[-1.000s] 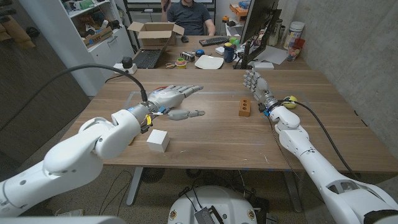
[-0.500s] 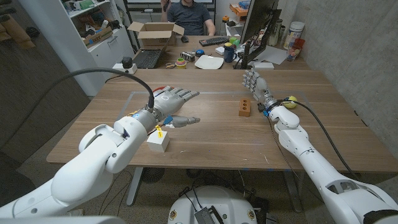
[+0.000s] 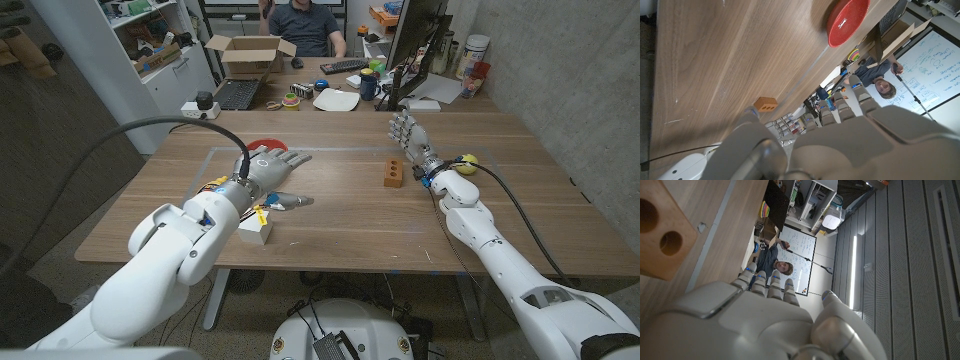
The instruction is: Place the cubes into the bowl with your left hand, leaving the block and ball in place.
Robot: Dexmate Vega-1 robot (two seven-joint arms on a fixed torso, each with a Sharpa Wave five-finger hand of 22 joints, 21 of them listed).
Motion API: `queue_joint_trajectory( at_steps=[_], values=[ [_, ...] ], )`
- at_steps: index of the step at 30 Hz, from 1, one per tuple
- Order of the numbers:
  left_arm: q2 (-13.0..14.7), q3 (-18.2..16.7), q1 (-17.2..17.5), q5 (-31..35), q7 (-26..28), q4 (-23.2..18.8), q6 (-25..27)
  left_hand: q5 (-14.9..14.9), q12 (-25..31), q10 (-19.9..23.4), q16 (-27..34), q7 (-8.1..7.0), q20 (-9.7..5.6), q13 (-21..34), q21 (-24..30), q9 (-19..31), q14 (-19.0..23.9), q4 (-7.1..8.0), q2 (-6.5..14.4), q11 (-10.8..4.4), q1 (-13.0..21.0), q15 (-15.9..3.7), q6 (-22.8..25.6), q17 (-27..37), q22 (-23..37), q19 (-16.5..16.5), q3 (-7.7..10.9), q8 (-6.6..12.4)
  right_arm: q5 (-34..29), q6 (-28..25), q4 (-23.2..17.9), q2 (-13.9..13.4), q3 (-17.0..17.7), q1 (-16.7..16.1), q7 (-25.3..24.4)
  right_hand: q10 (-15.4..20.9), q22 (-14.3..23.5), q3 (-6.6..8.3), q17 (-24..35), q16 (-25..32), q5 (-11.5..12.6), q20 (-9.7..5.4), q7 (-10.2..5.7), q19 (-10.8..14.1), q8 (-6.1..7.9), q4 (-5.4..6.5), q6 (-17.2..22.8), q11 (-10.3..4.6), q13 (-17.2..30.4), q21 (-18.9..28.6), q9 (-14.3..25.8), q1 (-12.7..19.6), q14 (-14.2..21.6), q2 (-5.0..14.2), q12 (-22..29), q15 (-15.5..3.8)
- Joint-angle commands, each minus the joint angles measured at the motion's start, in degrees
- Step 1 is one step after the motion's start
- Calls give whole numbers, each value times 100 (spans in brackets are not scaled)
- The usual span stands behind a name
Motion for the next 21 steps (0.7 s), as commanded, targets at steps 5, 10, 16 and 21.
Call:
queue_joint_trajectory(
  at_steps=[5,10,16,21],
  values=[
    [-807,114,12,845,-723,446,-379,61,1,-32,20,-4,114,31,77,31,60,-79,-68,-2,108,28,7,18,22,215,-39,25,-50,49,177,79,-16,87,54,40,34,-31,20,18,24,8,-1,-14,7,25,58,27,12,-33,24,-28,45,-38,16,7],
    [-911,47,1,621,-696,608,-392,62,-6,-48,9,-4,133,33,78,33,38,-91,-72,-12,125,43,-4,21,20,246,-47,21,-51,49,223,96,-27,126,91,38,34,-37,21,18,25,7,-3,-14,7,30,58,21,12,-37,25,-35,47,-42,15,9],
    [-968,14,-39,414,-727,701,-396,65,34,69,47,-5,115,42,134,39,155,-142,-78,-10,202,54,28,24,15,503,-77,34,-57,74,334,136,-38,177,130,40,34,-43,21,18,27,12,-5,-14,6,33,56,28,12,-43,25,-40,50,-46,15,8],
    [-996,77,-120,450,-830,816,-364,68,44,104,40,-4,124,45,151,41,151,-165,-82,-10,237,44,42,24,11,601,-89,39,-75,130,430,177,-20,207,111,43,34,-48,20,17,29,16,-2,-13,6,35,57,33,12,-47,25,-44,51,-49,16,10]
  ],
)
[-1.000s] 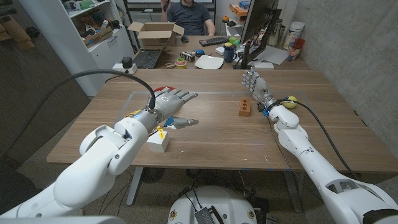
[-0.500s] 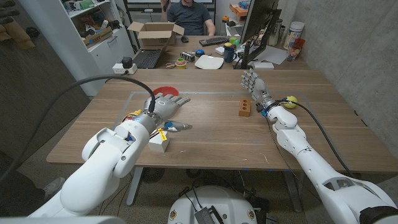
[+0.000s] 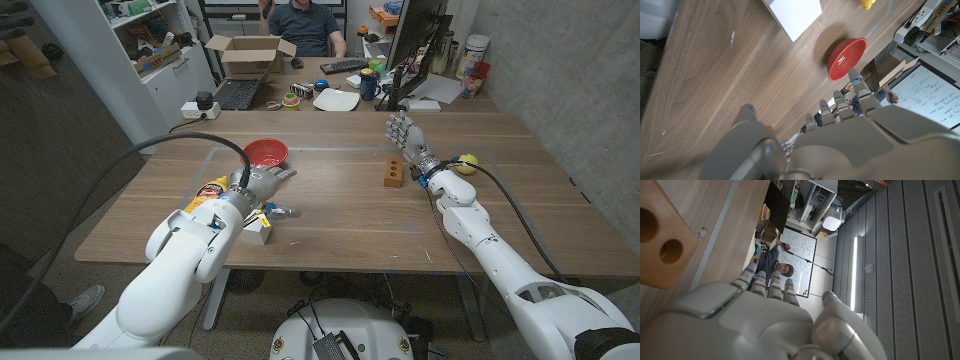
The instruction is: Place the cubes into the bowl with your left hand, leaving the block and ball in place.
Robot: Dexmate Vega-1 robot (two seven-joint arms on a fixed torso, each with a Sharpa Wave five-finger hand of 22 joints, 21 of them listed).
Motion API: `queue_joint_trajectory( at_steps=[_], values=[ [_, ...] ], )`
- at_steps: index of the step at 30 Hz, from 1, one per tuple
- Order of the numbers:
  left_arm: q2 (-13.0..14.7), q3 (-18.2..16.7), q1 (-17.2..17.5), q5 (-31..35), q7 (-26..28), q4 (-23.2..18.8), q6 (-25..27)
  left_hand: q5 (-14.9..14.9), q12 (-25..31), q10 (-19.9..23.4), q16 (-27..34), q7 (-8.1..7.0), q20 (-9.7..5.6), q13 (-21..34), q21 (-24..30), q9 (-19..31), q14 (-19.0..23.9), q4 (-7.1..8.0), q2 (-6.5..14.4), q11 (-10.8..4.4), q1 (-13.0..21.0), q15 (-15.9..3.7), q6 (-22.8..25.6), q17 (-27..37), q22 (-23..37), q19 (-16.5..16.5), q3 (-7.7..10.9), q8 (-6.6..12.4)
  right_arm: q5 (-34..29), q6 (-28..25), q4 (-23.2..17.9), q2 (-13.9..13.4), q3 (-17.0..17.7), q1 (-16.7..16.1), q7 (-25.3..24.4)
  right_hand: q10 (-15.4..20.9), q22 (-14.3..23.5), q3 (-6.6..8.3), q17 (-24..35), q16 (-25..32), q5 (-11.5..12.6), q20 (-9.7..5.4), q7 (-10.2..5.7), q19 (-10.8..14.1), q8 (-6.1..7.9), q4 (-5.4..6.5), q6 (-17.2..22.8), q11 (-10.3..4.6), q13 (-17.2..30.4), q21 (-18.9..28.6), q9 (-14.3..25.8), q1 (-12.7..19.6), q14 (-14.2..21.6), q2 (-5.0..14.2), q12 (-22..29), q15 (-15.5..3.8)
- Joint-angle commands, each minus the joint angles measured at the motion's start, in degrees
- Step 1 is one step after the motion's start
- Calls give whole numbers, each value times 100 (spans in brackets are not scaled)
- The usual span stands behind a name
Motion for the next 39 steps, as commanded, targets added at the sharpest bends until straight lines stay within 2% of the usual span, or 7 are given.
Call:
queue_joint_trajectory(
  at_steps=[1,9,19,23,29,31,39],
  values=[
    [-166,43,-131,-120,-203,309,-20,27,43,35,39,-4,16,18,42,14,47,-49,18,-6,96,1,46,25,11,74,-7,41,-15,85,244,81,6,107,67,44,34,-25,21,17,29,17,-3,-13,5,11,56,33,12,-11,25,-21,52,-27,16,10],
    [-169,176,-224,-3,-480,388,87,31,53,72,44,-2,32,20,44,16,73,-77,6,5,135,5,72,24,5,136,-22,51,-26,144,373,141,19,160,110,41,34,-31,20,16,32,21,-6,-10,4,14,54,24,12,-16,25,-25,53,-30,15,8],
    [-176,31,-40,-170,-591,361,242,40,114,262,85,0,62,22,-6,19,218,-148,-32,-18,224,-4,180,21,-7,157,-71,91,-60,149,345,151,28,167,60,44,34,-39,19,15,35,25,-5,-5,2,17,50,30,12,-23,25,-30,56,-34,15,15],
    [-249,61,-19,-57,-836,363,360,46,144,376,126,2,43,22,-5,21,358,-183,-33,-44,272,-62,273,16,-10,261,-105,122,-62,163,362,170,28,163,52,44,34,-42,19,16,37,29,2,-5,2,19,50,28,12,-28,25,-31,62,-34,15,12],
    [-223,46,163,185,-811,367,423,50,130,364,112,0,39,21,1,21,350,-206,-35,-23,301,-67,311,12,-12,338,-124,133,-37,157,309,172,52,127,38,42,34,-44,18,16,39,26,-5,2,2,20,48,27,12,-31,25,-32,66,-32,14,13],
    [-262,194,153,670,-905,445,461,51,124,357,107,0,42,21,0,20,347,-213,-35,-14,312,-54,327,11,-13,358,-130,137,-3,163,307,185,68,118,54,42,34,-45,18,17,40,27,-6,4,0,21,44,27,12,-33,25,-33,71,-31,13,12],
    [-268,51,294,635,-713,590,455,55,104,329,85,-1,56,20,-13,19,316,-237,-32,-22,349,-51,348,8,-16,387,-144,140,4,127,230,175,88,58,8,42,35,-49,17,18,42,31,-7,6,2,23,47,24,12,-39,25,-34,79,-32,13,10]
  ],
)
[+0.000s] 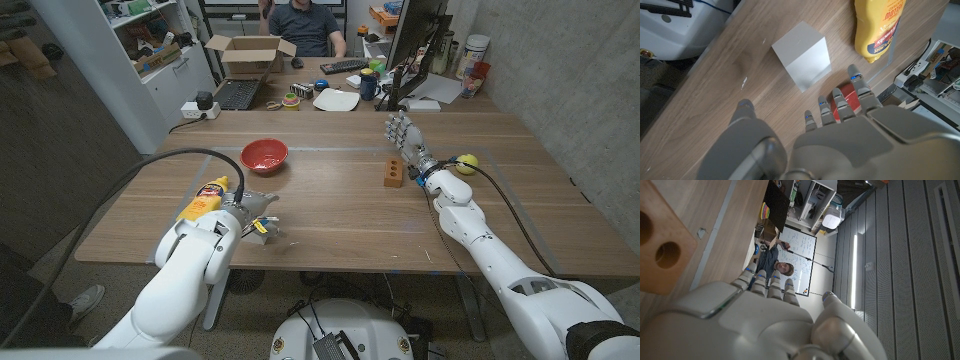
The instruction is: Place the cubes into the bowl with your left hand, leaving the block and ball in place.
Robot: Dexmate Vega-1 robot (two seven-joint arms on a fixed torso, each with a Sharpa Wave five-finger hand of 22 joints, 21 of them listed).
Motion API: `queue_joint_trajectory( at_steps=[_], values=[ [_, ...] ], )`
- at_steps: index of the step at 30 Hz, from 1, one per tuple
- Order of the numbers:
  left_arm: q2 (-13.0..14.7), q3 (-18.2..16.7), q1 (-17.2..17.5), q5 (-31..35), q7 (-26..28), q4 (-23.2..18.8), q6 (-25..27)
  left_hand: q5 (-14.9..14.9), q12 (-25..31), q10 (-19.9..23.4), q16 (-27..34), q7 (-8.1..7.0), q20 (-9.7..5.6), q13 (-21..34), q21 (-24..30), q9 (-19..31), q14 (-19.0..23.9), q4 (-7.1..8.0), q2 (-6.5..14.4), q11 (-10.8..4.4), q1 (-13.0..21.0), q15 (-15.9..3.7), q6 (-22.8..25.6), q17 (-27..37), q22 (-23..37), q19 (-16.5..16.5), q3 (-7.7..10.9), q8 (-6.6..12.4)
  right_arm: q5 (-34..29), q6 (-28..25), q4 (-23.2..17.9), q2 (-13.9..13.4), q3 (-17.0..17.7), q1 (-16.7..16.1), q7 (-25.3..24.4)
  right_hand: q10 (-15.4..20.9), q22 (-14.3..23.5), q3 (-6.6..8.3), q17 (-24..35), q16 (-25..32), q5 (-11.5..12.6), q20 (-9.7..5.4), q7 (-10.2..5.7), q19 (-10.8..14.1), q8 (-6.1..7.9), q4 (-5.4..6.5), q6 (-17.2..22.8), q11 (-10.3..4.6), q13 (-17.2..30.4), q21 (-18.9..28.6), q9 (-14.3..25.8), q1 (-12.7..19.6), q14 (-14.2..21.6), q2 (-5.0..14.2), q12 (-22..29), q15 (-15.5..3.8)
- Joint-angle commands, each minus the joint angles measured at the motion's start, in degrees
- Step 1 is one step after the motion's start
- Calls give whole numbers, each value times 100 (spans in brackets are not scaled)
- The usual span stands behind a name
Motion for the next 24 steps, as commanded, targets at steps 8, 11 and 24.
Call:
queue_joint_trajectory(
  at_steps=[8,11,24],
  values=[
    [-68,-158,120,248,135,375,196,37,-3,-66,-21,-23,-8,21,-30,19,-5,-55,-6,12,110,-5,47,5,-5,57,6,27,42,6,-160,2,66,-146,-101,30,5,-29,17,17,45,34,-11,14,1,-1,45,9,12,-21,25,-12,28,-10,13,4],
    [-62,-189,73,103,183,461,204,38,-2,-58,-20,-23,-8,21,-35,19,4,-62,-4,18,121,-3,41,4,-6,62,3,23,63,34,-158,6,82,-160,-105,30,6,-31,17,16,46,35,-12,16,3,-1,50,9,12,-25,25,-12,30,-11,12,4],
    [136,58,-226,-262,342,900,324,49,-15,-34,1,-21,-54,19,-19,16,124,-122,19,-8,230,-44,24,-6,-7,264,-21,4,86,31,-102,-20,128,-177,-117,42,6,-38,16,14,49,51,-14,14,1,0,45,10,12,-38,24,-12,35,-11,16,4]
  ],
)
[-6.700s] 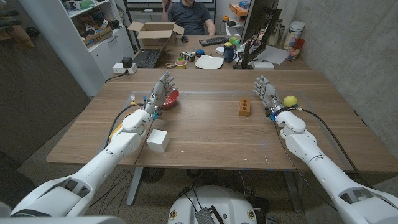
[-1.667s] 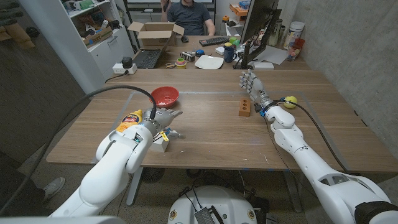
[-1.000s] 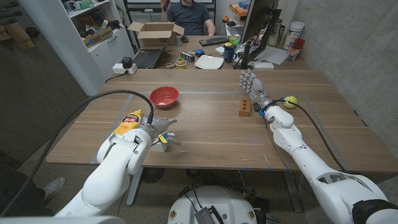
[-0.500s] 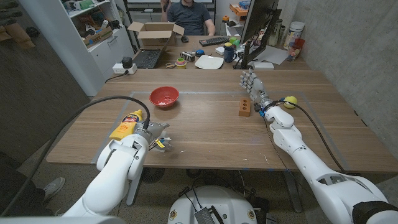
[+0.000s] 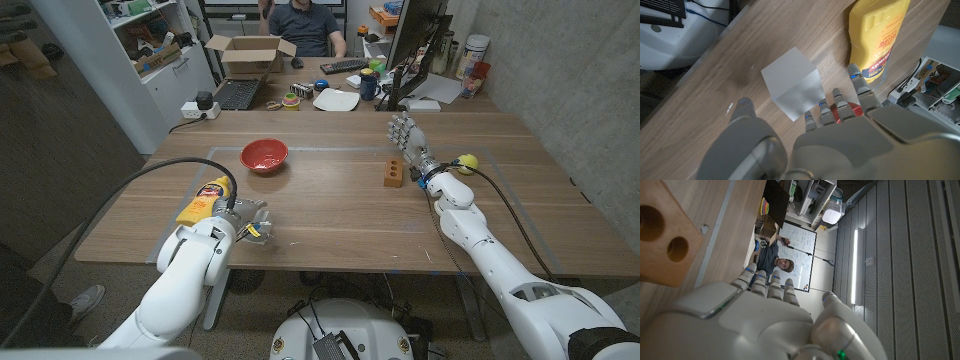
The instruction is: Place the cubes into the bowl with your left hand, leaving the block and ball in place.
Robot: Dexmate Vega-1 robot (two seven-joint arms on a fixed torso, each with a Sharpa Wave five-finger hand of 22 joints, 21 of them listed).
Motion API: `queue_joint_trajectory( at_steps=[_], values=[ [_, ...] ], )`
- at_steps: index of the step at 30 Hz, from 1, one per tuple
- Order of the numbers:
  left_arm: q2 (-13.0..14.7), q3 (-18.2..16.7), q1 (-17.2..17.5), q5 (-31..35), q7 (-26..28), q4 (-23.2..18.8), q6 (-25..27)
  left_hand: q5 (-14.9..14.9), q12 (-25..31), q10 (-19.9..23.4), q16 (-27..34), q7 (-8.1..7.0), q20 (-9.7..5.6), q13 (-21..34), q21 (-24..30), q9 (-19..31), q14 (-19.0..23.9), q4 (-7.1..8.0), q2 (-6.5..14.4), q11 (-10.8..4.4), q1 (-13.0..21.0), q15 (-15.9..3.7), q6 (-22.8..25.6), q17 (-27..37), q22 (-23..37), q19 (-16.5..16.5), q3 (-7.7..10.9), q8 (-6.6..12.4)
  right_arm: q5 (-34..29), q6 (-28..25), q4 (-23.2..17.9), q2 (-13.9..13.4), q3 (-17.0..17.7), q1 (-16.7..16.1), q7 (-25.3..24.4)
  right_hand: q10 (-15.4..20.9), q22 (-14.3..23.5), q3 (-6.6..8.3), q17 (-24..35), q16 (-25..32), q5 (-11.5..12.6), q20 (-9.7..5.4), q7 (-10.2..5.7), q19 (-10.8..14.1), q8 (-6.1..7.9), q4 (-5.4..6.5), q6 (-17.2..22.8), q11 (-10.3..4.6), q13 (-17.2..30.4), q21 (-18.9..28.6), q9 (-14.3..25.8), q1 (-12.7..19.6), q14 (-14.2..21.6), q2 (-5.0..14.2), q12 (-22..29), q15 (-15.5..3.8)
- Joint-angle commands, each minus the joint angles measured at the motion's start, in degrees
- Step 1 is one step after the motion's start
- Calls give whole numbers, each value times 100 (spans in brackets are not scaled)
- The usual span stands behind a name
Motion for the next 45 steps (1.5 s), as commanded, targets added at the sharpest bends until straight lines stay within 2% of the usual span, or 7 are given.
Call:
queue_joint_trajectory(
  at_steps=[1,7,16,19,22,31,45],
  values=[
    [182,185,-224,-340,173,373,113,29,-12,18,6,-21,-39,19,21,16,131,-66,0,-27,128,-40,27,6,20,193,-1,3,26,-4,43,-17,37,-3,-6,45,7,-22,16,14,26,55,-15,15,3,-16,49,13,12,-19,25,-12,36,-11,17,4],
    [351,319,-316,-457,263,413,157,71,1,270,76,6,-236,13,192,15,612,-285,42,-124,577,-289,154,-18,6,1178,-44,25,23,35,193,28,25,100,75,46,7,-26,15,13,27,63,-16,19,3,-15,50,18,12,-24,25,-12,37,-13,16,5],
    [540,507,-333,-410,954,527,342,-28,395,1775,623,301,-1606,23,627,-13,3232,-397,616,-453,2037,-1242,1190,120,-10,3598,300,303,-13,110,525,114,30,279,169,45,7,-34,15,11,28,76,-20,17,3,-14,48,10,12,-35,25,-14,39,-17,15,5],
    [624,548,-325,-421,1244,545,358,-159,655,2535,822,377,-2044,51,825,-33,4218,-366,928,-554,2460,-1327,1725,266,-10,4411,532,396,-39,141,626,143,34,325,183,48,7,-35,15,10,29,78,-18,14,4,-14,51,11,12,-39,25,-14,39,-17,16,6],
    [674,548,-273,-502,1578,531,405,-210,993,3279,999,557,-2229,156,925,-13,5193,-273,1273,-665,2740,-1336,2440,493,-6,4961,789,525,-52,156,694,164,41,358,209,47,7,-37,15,10,30,77,-19,11,5,-14,54,3,12,-43,25,-14,39,-18,16,5],
    [778,701,-373,-464,1832,614,475,-251,2104,4842,1362,937,-2347,681,1015,94,6638,-211,1564,-708,3086,-1316,4423,1332,28,5576,1137,1027,-80,212,800,194,90,412,231,37,8,-40,14,5,31,65,-15,5,-1,-15,39,14,12,-53,25,-12,32,-17,11,6],
    [964,775,-368,-540,2170,574,569,-250,2322,5003,1362,1006,-2368,882,1040,124,6821,-273,1558,-728,3269,-1315,4623,1554,41,5640,1257,1071,-130,257,951,243,104,493,268,37,8,-45,13,1,34,46,-11,12,-1,-18,38,18,12,-62,24,-7,26,-20,10,19]
  ],
)
